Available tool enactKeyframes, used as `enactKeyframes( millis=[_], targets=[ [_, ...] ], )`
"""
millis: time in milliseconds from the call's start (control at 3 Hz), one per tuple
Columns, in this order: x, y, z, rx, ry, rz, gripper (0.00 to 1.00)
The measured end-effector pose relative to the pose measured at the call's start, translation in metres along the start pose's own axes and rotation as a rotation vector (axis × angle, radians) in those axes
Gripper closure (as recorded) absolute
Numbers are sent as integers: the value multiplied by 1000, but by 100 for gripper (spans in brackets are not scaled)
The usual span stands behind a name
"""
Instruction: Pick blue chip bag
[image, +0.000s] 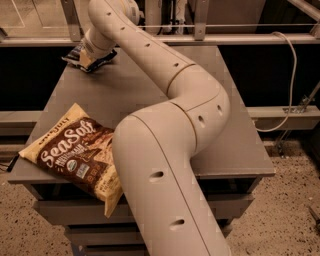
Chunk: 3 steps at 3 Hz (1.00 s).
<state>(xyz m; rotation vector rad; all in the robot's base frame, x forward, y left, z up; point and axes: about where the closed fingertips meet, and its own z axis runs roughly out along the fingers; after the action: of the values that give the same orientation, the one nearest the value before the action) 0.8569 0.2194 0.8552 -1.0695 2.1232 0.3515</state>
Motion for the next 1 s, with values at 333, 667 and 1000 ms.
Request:
enactKeyframes(
  millis=[333,667,1000],
  targets=[
    [-1,0,-1,0,0,0,100],
    [-1,0,-1,0,0,0,100],
    [-1,0,-1,0,0,0,100]
  ],
)
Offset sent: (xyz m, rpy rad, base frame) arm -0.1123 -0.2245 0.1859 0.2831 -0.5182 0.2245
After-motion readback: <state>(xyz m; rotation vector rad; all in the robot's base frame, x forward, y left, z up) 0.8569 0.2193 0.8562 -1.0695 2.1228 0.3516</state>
